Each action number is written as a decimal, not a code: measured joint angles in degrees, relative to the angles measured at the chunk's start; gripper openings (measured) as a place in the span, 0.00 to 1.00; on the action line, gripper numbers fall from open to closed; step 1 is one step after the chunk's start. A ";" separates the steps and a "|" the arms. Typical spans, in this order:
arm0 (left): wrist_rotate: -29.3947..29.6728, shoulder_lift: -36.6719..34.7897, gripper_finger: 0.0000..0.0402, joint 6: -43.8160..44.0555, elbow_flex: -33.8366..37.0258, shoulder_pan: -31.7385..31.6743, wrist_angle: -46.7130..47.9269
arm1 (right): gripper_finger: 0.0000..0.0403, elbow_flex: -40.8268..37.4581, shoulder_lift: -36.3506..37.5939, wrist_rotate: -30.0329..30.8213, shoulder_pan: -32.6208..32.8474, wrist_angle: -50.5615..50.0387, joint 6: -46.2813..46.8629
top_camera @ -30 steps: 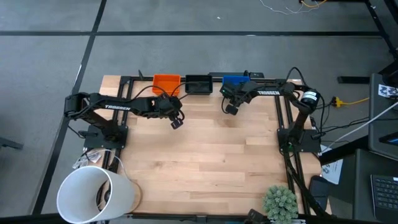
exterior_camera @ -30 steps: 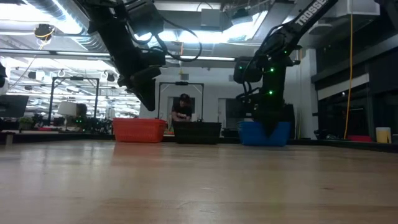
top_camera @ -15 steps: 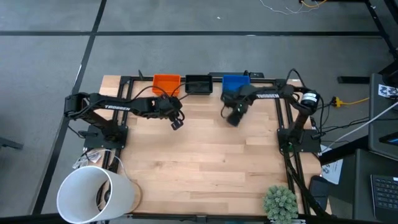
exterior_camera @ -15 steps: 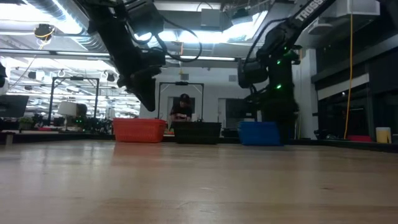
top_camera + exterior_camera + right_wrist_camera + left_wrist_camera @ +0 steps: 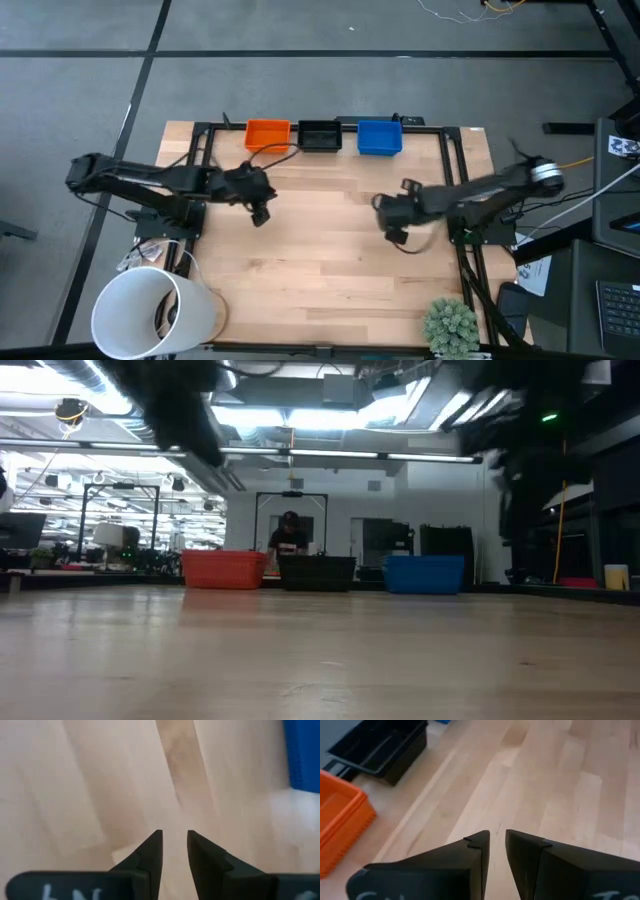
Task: Stack baskets by color
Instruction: Return to Home Position
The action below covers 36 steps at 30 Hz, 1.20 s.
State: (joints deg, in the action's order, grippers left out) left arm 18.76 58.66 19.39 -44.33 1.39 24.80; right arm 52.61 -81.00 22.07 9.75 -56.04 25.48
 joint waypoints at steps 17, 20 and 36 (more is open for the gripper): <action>-0.70 -30.65 0.14 -1.87 31.73 5.79 -28.08 | 0.22 -37.17 41.29 -10.84 14.48 69.78 -16.06; -4.60 -33.57 0.14 -6.10 35.21 5.79 -32.99 | 0.22 -42.32 42.26 -16.40 14.46 82.51 -22.81; -1.90 -37.80 0.14 -7.04 41.22 5.79 -35.11 | 0.22 -52.12 47.81 -15.32 7.60 81.03 -21.54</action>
State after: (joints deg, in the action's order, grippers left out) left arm 16.86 20.86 12.35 -3.11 7.18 -10.31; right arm 0.49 -33.19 6.75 17.35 24.99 3.94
